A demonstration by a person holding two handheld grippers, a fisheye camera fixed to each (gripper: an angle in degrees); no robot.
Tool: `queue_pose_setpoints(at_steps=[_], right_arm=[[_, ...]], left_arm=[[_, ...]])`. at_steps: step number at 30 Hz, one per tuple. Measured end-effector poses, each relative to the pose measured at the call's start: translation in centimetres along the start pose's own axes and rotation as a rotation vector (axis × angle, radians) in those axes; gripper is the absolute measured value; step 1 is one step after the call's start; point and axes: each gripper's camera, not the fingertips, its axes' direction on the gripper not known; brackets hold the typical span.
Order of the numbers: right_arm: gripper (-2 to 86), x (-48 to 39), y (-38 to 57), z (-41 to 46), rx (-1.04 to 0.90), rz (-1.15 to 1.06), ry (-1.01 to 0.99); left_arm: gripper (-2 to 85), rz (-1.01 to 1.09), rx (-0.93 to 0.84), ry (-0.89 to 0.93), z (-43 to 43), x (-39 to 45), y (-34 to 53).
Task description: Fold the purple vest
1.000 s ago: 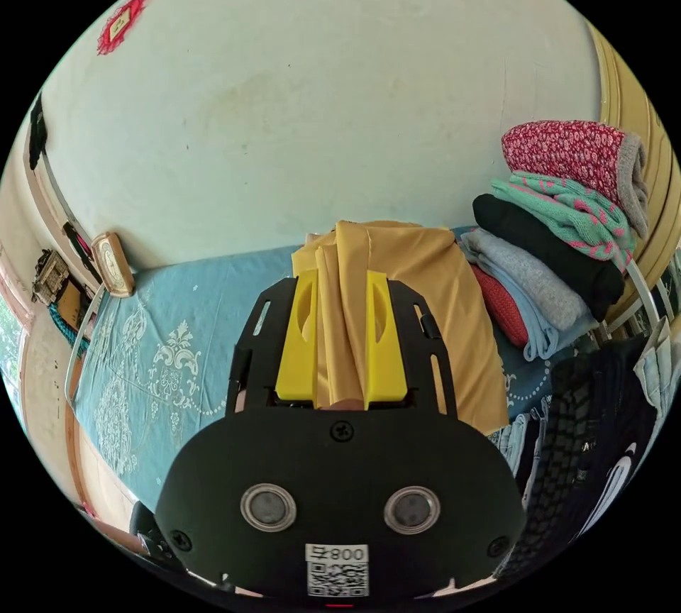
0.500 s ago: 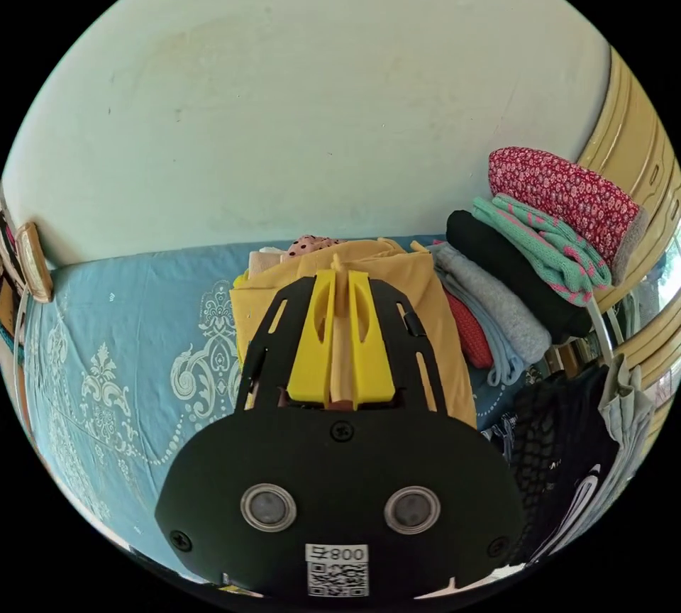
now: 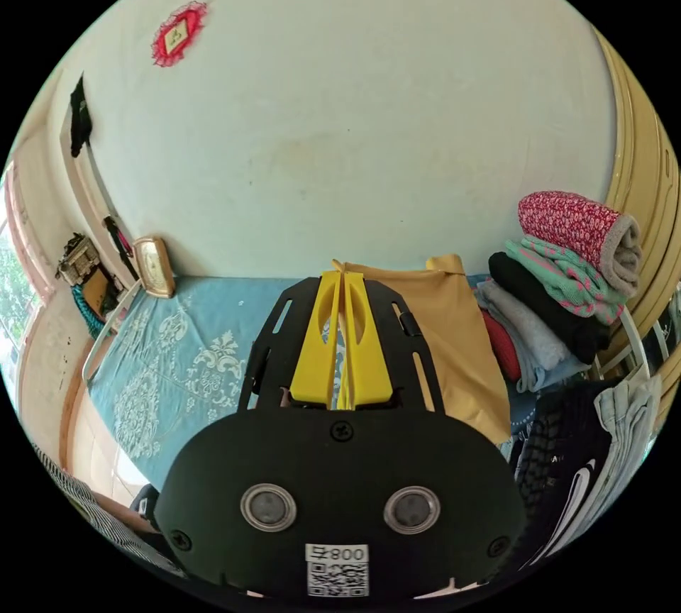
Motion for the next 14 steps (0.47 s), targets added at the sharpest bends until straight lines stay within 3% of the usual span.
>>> queue_pose_setpoints(at_steps=[14], right_arm=[[-0.3,-23.1,10.2,-23.2,0.017,-0.247,-0.276]], left_arm=[[1.3,-0.182,0.241,-0.182,-19.0,4.6,1.8]])
